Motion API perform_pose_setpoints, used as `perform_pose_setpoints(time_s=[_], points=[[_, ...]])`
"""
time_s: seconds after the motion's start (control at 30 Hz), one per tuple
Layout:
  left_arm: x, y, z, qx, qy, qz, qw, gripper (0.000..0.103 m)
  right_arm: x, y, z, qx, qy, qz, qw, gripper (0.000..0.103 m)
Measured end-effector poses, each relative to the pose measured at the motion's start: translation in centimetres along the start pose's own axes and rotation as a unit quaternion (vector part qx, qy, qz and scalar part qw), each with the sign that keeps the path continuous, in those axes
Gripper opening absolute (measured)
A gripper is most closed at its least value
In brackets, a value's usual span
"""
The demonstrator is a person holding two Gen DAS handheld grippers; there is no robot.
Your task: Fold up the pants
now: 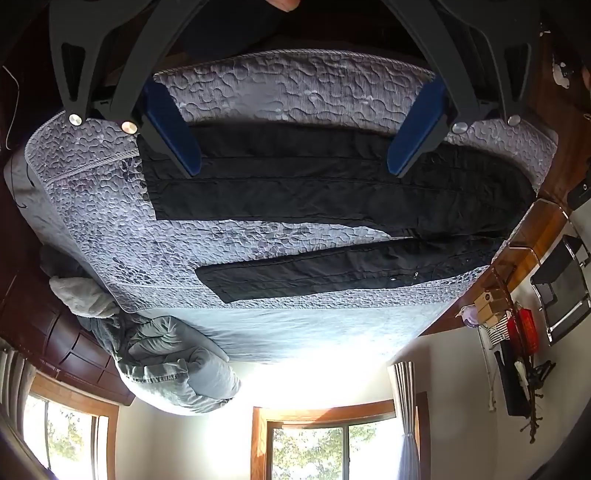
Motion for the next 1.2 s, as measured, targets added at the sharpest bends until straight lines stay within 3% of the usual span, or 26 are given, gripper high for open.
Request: perform_pose_setpoints(time_s=[1.2], points=[[0.21, 0.41, -0.20, 0.005, -0.002, -0.005, 1.0000, 0.100, 0.07, 0.24, -0.03, -0.001, 0.000, 0.001, 1.000, 0.101]])
Point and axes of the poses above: each gripper's, at about its wrist camera, not at the fingertips, and y roughly against the way its jaws point, z to its right, x to its top, the point moved 7 cm from there along -y, roughly the way its jaws point, and after that the axes turned 10 degrees about x, right-handed, at the moved point
